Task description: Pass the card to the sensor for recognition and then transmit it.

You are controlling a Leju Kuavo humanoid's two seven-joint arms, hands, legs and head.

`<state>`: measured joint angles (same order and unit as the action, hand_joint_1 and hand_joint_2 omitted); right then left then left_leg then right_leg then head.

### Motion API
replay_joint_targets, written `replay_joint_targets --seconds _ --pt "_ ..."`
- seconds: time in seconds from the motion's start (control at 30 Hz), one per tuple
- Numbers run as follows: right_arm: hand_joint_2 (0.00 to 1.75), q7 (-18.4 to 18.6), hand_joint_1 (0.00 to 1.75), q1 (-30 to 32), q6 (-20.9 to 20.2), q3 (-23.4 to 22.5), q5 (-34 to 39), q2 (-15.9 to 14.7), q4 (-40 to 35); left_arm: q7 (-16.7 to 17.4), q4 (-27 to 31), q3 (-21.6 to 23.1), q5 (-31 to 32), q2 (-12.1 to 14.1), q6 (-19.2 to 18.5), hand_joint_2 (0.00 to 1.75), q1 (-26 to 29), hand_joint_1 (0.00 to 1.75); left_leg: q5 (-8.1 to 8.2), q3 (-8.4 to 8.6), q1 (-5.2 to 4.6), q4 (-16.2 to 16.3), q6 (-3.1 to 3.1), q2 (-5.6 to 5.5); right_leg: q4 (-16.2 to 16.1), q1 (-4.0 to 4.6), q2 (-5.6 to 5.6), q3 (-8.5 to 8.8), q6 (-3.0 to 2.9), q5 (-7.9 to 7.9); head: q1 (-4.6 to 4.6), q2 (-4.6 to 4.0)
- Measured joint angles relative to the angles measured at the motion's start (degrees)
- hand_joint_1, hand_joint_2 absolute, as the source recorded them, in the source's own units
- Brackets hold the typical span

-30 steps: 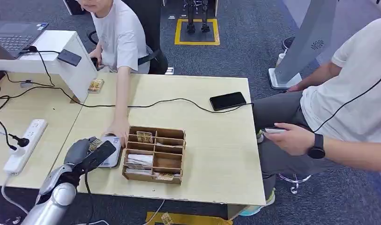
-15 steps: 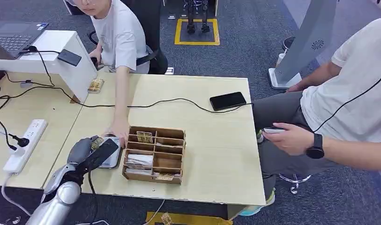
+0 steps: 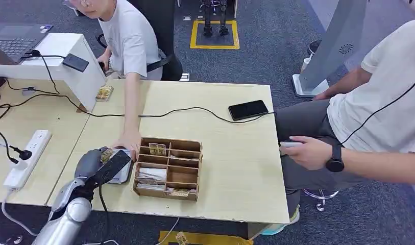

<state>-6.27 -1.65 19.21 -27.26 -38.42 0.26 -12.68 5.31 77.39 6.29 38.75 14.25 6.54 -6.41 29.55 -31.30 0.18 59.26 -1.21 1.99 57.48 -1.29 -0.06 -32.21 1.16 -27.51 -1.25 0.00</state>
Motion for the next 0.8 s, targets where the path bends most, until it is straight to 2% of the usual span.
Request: replay_joint_targets --seconds 0.4,0.8 --pt "1.75 0.9 0.0 -0.3 -0.3 0.0 -1.5 0.3 0.0 2.2 -3.9 0.0 7.6 -1.3 4.1 1.75 -1.5 1.75 0.0 0.01 0.0 0.0 0.0 -0.01 0.0 -0.01 -0.01 0.01 0.0 0.0 0.0 0.0" --pt "1.75 0.9 0.0 -0.4 -0.2 0.0 -2.5 0.7 0.0 2.2 -7.7 0.0 9.2 -3.2 6.3 1.75 -1.7 1.75 0.0 0.05 -0.01 0.0 0.0 -0.01 0.0 -0.01 -0.01 0.07 0.0 0.0 -0.02 0.0"
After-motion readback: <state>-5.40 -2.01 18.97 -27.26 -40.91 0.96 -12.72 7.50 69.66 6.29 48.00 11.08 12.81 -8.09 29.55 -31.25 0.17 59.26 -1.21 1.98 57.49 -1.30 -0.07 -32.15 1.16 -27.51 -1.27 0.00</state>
